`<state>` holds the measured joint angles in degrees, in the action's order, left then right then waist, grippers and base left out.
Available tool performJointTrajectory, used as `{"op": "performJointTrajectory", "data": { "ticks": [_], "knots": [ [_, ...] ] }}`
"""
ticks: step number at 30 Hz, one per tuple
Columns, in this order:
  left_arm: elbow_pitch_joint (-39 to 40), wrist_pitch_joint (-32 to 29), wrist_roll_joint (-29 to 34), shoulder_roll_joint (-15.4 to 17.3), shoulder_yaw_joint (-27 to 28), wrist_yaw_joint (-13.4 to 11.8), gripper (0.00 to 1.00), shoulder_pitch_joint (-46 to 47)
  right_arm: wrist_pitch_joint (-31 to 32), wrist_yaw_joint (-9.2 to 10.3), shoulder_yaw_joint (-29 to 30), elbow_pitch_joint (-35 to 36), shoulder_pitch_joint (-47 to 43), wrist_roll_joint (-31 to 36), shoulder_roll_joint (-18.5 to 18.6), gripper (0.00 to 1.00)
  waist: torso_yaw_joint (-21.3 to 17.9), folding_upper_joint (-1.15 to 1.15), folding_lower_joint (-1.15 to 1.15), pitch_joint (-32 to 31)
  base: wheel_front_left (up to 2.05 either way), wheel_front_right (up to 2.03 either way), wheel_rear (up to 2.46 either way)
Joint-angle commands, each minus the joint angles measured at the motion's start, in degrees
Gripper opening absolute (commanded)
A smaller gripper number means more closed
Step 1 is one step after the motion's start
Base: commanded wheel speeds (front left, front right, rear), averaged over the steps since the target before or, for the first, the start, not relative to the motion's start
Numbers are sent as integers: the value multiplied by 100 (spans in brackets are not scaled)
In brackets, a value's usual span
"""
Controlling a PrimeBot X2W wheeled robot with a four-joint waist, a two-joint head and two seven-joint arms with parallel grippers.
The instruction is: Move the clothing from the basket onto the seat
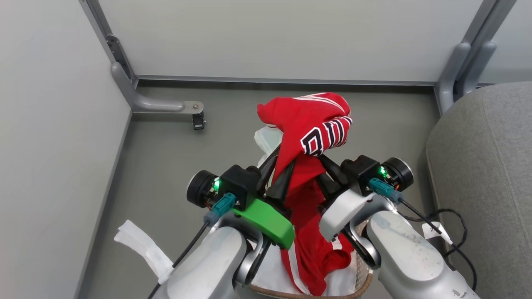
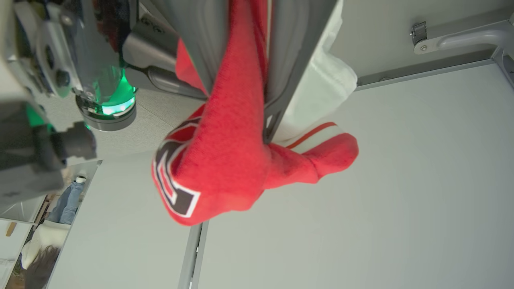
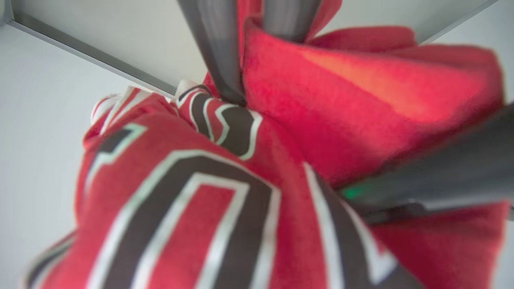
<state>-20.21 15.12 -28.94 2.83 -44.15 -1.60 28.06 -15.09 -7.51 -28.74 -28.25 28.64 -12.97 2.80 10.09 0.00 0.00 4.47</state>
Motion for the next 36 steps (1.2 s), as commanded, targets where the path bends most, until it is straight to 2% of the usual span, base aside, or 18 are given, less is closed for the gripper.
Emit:
{"op": "performJointTrajectory", "data": {
  "ticks": [1,2,7,15,31,36],
  "knots": [
    [44,5,58,15,62,-17,55,74,-10,4,38,8,-84,55,26,0,-54,0,0,5,0,0,0],
    [31,5,81,16,91,20,100,27,-10,4,73,9,-103,54,27,0,-102,0,0,3,0,0,0],
    [-28,3,225,52,245,139,100,-154,-11,4,226,3,-201,99,27,0,-391,0,0,-17,0,0,0],
    [-63,3,384,67,460,291,100,-336,-11,5,609,117,-388,242,25,0,-1086,0,0,8,0,0,0],
    [-69,3,989,127,856,590,100,-679,-10,5,1109,616,-632,414,22,0,-2969,0,0,44,0,0,0],
    [-17,2,1087,102,1017,699,100,-825,-11,6,1324,751,-683,573,23,0,-3424,0,0,68,0,0,0]
  ]
}}
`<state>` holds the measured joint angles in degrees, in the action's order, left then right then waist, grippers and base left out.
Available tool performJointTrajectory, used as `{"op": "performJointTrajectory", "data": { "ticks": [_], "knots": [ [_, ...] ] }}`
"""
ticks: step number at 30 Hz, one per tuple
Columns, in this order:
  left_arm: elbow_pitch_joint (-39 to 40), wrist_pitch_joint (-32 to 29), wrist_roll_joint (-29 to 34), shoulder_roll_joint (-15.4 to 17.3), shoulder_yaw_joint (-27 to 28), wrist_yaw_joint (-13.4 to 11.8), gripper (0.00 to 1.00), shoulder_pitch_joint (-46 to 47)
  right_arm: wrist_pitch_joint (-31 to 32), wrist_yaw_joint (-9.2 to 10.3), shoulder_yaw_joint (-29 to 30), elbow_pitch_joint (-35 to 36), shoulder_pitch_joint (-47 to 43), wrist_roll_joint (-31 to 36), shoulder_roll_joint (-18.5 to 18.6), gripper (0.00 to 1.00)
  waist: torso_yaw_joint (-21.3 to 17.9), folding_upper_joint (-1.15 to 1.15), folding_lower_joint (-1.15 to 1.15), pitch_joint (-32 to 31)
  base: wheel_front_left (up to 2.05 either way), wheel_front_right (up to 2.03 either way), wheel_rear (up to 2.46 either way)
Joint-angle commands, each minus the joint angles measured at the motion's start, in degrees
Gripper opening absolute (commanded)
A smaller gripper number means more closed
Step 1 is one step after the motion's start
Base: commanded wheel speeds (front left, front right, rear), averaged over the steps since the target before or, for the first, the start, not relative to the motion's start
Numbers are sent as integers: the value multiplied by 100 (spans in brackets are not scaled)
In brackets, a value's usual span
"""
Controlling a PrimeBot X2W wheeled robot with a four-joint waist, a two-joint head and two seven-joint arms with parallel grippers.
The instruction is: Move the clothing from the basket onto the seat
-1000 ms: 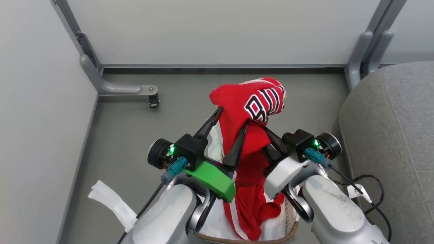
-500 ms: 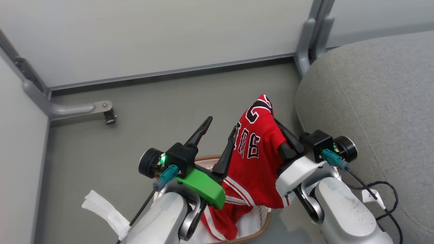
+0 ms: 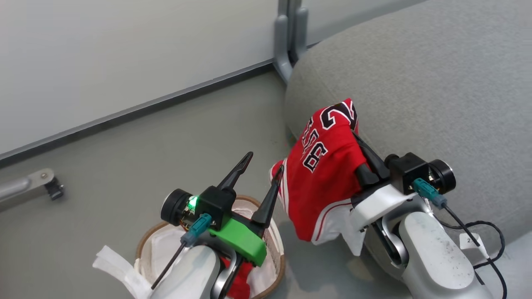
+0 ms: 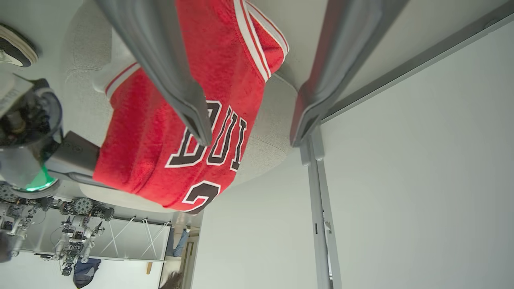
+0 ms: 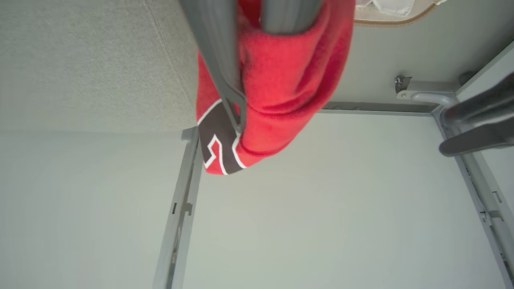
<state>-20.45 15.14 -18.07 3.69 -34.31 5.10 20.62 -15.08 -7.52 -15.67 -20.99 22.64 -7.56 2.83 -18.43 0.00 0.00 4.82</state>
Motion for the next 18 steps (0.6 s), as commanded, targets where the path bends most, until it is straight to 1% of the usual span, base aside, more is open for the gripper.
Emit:
{"op": "performJointTrajectory", "data": {
  "ticks": [1,8,15,18],
  "knots": [
    [18,0,33,10,59,40,100,-103,-12,7,74,59,-105,65,18,0,-661,0,0,40,0,0,0],
    [9,0,171,-12,217,143,100,-297,-12,7,327,254,-264,192,19,0,-1116,0,0,66,0,0,0],
    [-16,0,174,-39,74,222,100,-226,-12,7,670,475,-451,336,81,0,-1188,0,0,212,0,0,0],
    [-36,0,146,-57,17,235,100,-229,-12,7,813,477,-351,357,177,0,-1208,0,0,276,0,0,0]
  ]
}}
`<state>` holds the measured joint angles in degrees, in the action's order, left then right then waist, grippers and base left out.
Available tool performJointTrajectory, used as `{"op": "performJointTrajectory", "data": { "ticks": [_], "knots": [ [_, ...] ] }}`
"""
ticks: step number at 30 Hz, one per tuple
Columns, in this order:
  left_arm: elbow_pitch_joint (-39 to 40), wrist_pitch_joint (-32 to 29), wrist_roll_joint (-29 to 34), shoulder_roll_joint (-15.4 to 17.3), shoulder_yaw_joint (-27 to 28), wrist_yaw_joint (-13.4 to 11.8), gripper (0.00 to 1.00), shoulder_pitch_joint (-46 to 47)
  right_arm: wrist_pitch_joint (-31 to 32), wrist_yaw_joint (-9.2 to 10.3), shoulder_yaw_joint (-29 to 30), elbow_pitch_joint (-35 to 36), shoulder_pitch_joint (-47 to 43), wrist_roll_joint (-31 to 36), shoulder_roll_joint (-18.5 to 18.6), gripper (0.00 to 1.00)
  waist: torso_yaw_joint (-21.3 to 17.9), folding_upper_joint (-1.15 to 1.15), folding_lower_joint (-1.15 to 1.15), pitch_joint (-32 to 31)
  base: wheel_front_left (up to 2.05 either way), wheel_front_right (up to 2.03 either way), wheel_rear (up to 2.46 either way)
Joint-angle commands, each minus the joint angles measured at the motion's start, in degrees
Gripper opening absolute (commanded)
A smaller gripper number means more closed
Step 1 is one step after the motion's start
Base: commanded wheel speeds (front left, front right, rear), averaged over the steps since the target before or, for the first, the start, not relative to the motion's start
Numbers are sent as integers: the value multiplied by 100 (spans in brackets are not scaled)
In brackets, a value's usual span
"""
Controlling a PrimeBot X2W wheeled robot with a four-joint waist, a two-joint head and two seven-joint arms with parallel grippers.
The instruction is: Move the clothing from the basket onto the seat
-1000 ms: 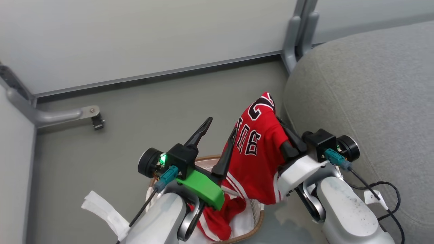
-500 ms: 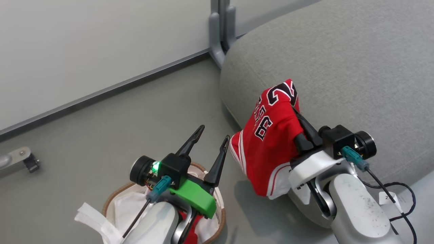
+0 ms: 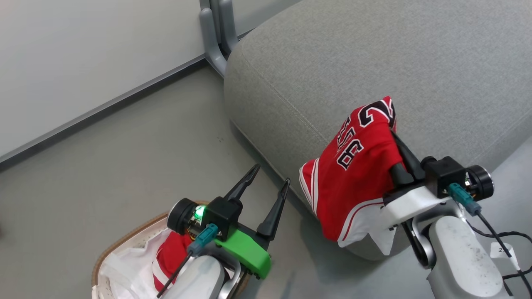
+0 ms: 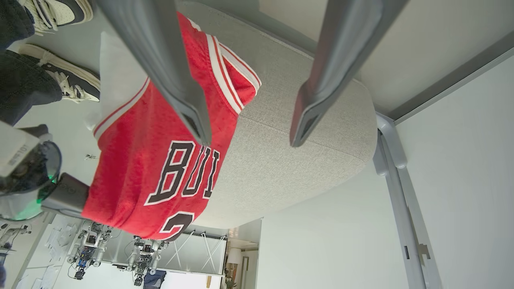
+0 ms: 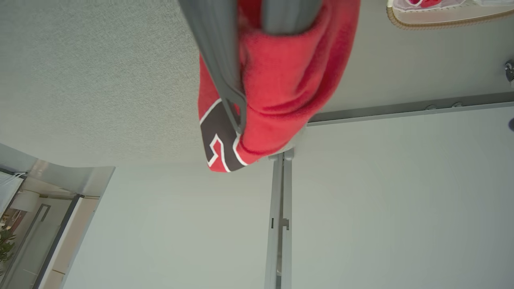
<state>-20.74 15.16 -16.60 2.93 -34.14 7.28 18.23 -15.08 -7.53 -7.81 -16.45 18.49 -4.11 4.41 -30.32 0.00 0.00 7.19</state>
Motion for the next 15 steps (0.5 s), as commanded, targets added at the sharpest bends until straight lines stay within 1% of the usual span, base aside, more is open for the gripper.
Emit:
{"op": "performJointTrajectory", "data": {
  "ticks": [1,4,10,15],
  "knots": [
    [-7,-1,-3,19,-2,19,100,8,-12,8,58,18,142,12,48,0,-20,0,0,65,0,0,0],
    [-33,-1,26,20,37,25,100,4,-12,8,109,-74,463,28,187,0,-22,0,0,231,0,0,0],
    [-95,0,81,156,196,30,100,27,-11,8,-43,-537,1588,58,555,0,-14,0,0,645,0,0,0],
    [-91,-1,146,305,203,30,100,245,-12,8,-112,-998,2624,194,990,0,227,0,0,1108,0,0,0]
  ]
}}
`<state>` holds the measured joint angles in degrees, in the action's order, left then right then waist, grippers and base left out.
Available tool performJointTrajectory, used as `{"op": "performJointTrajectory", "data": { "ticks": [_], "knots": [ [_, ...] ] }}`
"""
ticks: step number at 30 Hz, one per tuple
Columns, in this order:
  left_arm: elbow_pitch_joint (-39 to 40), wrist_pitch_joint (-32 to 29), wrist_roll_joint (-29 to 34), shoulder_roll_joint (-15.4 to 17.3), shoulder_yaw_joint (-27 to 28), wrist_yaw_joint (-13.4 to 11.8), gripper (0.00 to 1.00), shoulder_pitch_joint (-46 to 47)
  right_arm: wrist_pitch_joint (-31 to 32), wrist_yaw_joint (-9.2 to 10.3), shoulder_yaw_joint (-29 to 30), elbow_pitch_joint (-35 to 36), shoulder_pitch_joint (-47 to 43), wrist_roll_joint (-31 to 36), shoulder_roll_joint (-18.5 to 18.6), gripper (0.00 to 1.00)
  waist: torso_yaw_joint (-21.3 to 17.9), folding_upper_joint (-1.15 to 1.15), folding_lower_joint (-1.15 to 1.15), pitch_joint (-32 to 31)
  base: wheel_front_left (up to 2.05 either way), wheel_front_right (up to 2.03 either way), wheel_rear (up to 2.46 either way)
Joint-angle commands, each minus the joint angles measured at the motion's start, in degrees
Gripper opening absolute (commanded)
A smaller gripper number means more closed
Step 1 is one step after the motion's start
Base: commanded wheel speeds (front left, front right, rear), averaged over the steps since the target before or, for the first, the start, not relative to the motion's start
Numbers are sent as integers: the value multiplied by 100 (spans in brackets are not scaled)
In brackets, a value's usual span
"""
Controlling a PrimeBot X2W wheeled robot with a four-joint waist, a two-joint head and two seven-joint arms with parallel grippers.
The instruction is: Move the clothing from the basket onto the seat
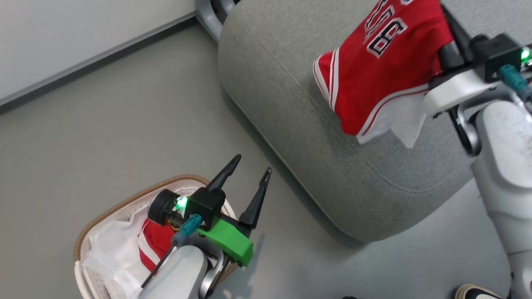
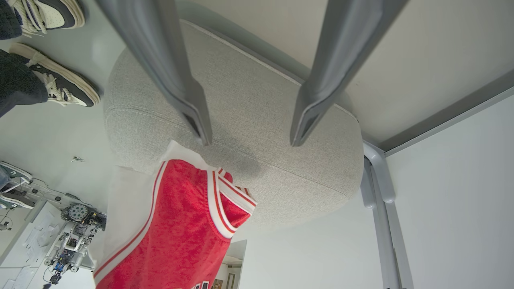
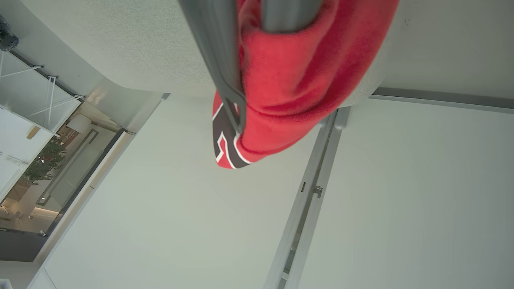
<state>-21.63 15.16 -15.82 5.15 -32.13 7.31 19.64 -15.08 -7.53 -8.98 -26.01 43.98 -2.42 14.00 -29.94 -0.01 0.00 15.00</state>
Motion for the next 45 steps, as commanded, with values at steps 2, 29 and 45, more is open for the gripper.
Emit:
{"op": "performJointTrajectory", "data": {
  "ticks": [2,29,45],
  "knots": [
    [-8,-1,63,126,-23,26,100,196,-12,8,49,-261,446,110,216,0,304,1,0,508,0,0,0],
    [11,-1,191,326,-95,25,100,1359,-12,8,2261,-1824,1777,706,765,0,1552,1,0,2257,0,0,0],
    [-139,-1,5,241,80,25,100,1006,-11,8,3743,-2221,219,1198,513,100,1532,1,0,1762,0,0,0]
  ]
}}
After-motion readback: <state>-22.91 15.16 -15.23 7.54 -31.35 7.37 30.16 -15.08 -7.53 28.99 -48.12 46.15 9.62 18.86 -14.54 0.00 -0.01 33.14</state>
